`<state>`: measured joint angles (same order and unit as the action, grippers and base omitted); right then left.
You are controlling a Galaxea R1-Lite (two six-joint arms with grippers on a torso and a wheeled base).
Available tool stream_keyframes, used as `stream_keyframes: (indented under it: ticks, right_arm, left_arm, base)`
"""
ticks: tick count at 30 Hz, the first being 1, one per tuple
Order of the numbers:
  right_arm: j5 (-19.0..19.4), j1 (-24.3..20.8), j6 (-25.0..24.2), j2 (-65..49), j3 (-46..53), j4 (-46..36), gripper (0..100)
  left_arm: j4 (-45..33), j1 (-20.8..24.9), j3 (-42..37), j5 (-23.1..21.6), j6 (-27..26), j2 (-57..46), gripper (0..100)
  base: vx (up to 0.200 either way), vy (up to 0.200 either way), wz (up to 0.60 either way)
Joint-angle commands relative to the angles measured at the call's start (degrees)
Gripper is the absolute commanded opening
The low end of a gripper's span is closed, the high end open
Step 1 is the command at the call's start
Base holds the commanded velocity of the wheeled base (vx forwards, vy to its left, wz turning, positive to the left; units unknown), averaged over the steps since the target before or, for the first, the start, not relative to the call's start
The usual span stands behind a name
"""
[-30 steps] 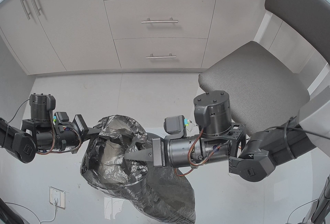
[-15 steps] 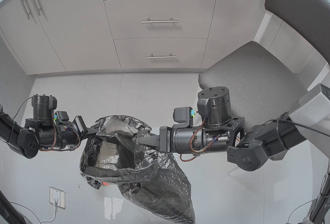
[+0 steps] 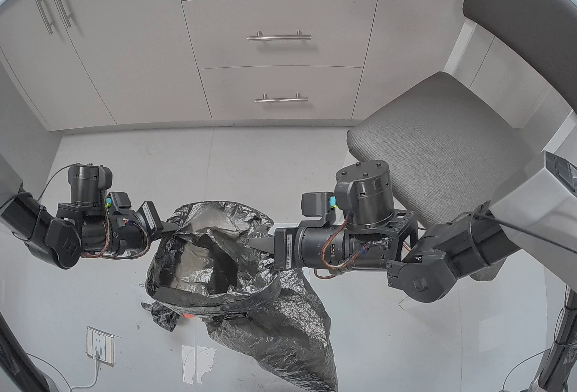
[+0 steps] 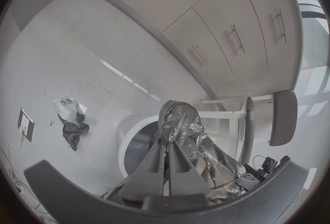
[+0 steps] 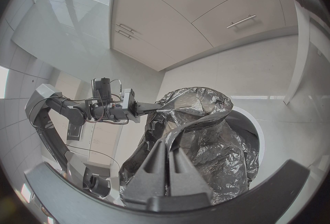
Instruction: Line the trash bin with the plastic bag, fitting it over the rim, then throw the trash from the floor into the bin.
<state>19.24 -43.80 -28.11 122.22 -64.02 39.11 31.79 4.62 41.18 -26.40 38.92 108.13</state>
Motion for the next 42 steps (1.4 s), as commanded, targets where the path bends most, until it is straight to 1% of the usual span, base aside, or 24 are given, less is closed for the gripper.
stream_keyframes:
  ticks: [1,4,7,9,10,11,17,24,27,28,33,36,38,40,42]
  right_arm:
    - [-1.4,-0.6,0.3,-0.1,0.1,0.0,0]
    - [-2.3,-0.8,0.7,-0.1,0.7,0.0,0]
    - [-4.3,-1.4,1.9,0.0,1.5,0.0,0]
    - [-5.4,-1.6,2.0,0.2,1.6,0.0,0]
    - [-6.7,-1.8,2.0,0.3,1.6,-0.1,0]
    - [-7.2,-1.9,2.0,0.4,1.7,-0.2,0]
    - [-7.5,-1.9,2.0,0.4,1.6,-1.1,0]
    - [-8.8,-2.0,2.0,0.4,1.9,-1.2,0]
    - [-8.8,-2.0,2.0,0.4,1.9,-1.1,0]
    - [-8.8,-2.0,2.0,0.3,2.0,-1.1,0]
    - [-9.1,-2.0,2.0,0.3,1.9,-1.1,0]
    - [-9.1,-2.0,2.0,0.4,1.9,-1.1,0]
    - [-9.1,-2.0,2.0,0.5,1.9,-1.1,0]
    - [-9.1,-2.0,2.0,0.5,1.9,-1.1,0]
    - [-9.2,-2.0,1.9,0.6,1.8,-1.1,0]
  left_arm:
    - [0.0,-0.1,2.2,0.0,0.0,3.8,0]
    - [0.0,-0.2,2.9,0.0,-0.2,4.9,0]
    - [0.0,-0.1,3.7,-0.1,-0.3,6.2,0]
    - [0.0,-0.1,4.3,-0.1,-0.5,6.7,0]
    - [0.0,-0.2,4.8,-0.1,-1.0,7.4,0]
    - [0.0,-0.2,5.0,-0.1,-1.2,7.9,0]
    - [-0.1,-0.1,4.9,0.0,-3.4,8.8,0]
    - [-0.1,-0.3,6.0,0.0,-3.5,9.9,0]
    - [-0.2,-0.3,6.3,0.0,-3.5,10.4,0]
    - [-0.1,-0.3,6.3,0.0,-3.5,10.8,100]
    - [0.0,-0.4,6.6,0.1,-3.7,11.8,100]
    - [0.0,-0.7,6.5,0.1,-5.3,11.7,100]
    - [0.0,-1.1,6.1,0.8,-8.0,11.2,100]
    - [0.0,-1.2,6.1,3.4,-10.3,10.6,100]
    - [0.0,-1.1,5.9,4.8,-13.1,8.9,100]
  base:
    - [0.000,0.000,0.00]
    - [0.000,0.000,0.00]
    - [0.000,0.000,0.00]
    - [0.000,0.000,0.00]
    - [0.000,0.000,0.00]
    - [0.000,0.000,0.00]
    - [0.000,0.000,0.00]
    - [0.000,0.000,0.00]
    - [0.000,0.000,0.00]
    - [0.000,0.000,0.00]
    - [0.000,0.000,0.00]
    - [0.000,0.000,0.00]
    - [0.000,0.000,0.00]
    - [0.000,0.000,0.00]
    - [0.000,0.000,0.00]
